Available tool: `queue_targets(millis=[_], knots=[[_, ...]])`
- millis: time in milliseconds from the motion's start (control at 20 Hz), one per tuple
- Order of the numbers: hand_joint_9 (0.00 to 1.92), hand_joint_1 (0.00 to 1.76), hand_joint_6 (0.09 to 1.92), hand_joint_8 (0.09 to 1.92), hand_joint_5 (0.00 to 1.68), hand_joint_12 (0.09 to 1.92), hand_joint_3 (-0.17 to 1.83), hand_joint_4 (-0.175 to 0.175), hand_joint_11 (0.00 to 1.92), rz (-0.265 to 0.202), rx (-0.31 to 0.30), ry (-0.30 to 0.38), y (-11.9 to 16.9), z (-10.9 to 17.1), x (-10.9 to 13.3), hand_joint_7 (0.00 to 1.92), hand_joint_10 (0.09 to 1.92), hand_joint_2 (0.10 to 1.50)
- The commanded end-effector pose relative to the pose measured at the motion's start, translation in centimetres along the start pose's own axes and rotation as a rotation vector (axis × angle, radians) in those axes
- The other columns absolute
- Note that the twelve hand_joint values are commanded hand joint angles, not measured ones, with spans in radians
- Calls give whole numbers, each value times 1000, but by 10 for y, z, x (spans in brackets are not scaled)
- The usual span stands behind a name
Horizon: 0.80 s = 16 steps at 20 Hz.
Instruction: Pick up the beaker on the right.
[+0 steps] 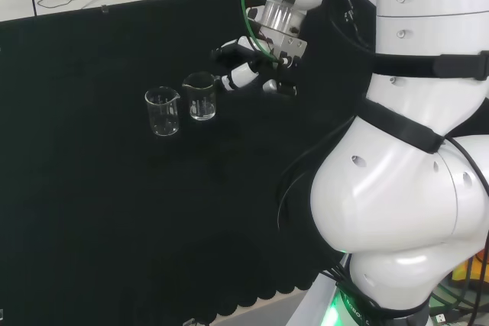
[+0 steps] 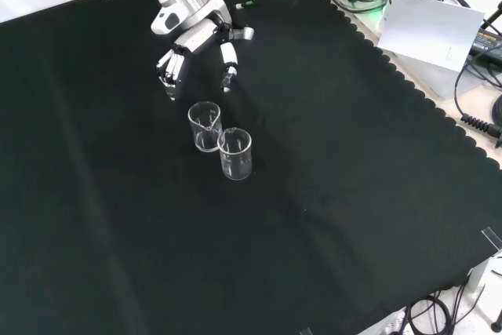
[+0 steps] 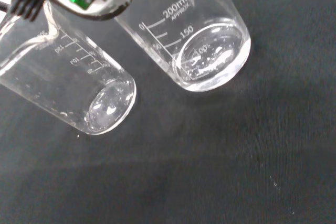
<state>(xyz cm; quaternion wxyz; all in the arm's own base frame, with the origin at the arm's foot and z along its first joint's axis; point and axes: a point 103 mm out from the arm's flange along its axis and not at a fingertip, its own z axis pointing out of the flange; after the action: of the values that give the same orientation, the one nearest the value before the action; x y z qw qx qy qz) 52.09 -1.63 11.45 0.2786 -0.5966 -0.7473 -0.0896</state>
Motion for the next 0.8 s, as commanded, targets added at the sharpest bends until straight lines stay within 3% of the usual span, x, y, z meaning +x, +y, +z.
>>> queue_targets(millis=[50,500,800], knots=[[425,773,87,681,489,1402,583,-52,9,-30,1,36,9,12,-5,344,626,548],[427,765,87,690,490,1409,542,-50,0,-52,-6,105,19,28,-12,341,631,548],[436,778,87,694,492,1413,533,-50,8,-97,-9,108,24,34,-11,347,633,548]])
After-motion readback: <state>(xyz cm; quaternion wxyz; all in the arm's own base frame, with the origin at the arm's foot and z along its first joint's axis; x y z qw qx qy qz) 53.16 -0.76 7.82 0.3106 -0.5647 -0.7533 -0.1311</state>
